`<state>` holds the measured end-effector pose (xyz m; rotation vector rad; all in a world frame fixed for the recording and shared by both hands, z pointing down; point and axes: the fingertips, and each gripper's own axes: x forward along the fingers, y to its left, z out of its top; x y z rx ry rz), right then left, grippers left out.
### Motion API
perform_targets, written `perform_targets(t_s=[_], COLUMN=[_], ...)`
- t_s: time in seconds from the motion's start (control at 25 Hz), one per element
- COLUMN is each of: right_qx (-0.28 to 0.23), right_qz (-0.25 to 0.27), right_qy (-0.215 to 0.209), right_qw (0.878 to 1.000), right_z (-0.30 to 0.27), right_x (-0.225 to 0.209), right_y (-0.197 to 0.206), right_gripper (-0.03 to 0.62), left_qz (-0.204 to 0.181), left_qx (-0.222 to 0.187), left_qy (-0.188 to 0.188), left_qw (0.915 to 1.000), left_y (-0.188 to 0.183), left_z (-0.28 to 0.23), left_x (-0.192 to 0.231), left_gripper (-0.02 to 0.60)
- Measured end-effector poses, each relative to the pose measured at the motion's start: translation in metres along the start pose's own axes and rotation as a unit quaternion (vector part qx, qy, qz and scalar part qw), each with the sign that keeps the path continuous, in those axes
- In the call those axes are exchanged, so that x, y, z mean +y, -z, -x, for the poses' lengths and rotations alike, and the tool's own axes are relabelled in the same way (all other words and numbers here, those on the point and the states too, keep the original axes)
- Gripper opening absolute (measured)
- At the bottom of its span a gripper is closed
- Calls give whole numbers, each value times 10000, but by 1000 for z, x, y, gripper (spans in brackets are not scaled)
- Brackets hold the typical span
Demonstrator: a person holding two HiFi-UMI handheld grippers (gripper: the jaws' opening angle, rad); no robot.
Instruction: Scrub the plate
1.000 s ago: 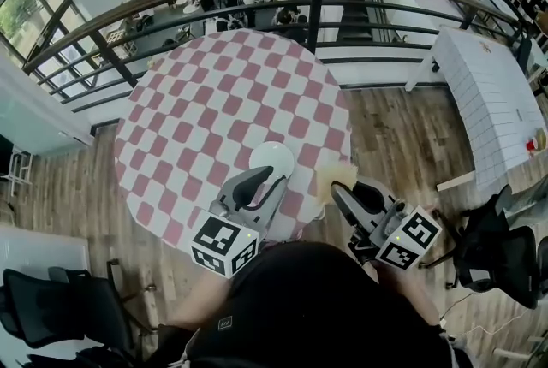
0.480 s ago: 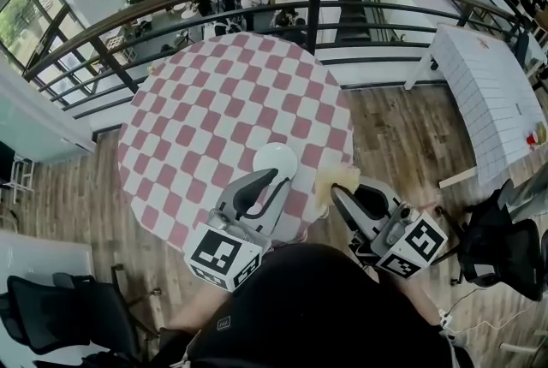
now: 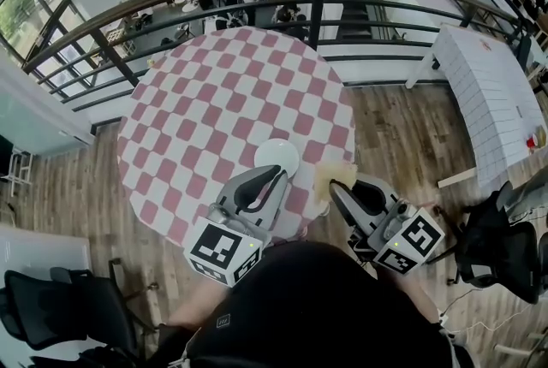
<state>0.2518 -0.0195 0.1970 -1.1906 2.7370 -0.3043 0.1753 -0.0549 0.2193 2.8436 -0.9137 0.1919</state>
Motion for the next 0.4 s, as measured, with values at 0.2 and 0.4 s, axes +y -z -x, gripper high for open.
perform_targets(t_s=[0.2, 0.4], right_qx=[13, -9], right_qz=[-19, 47], right_qy=[-19, -51], right_qw=[10000, 10000], right_z=[-1, -4], right_x=[0, 3], right_y=[-2, -3], right_gripper=[52, 51], left_qz=[-19, -21], left_qx=[-24, -27], left_qy=[11, -34], left_qw=[10000, 10000], left_y=[-2, -1], left_z=[-1, 1], left_x=[1, 6], left_gripper=[31, 29])
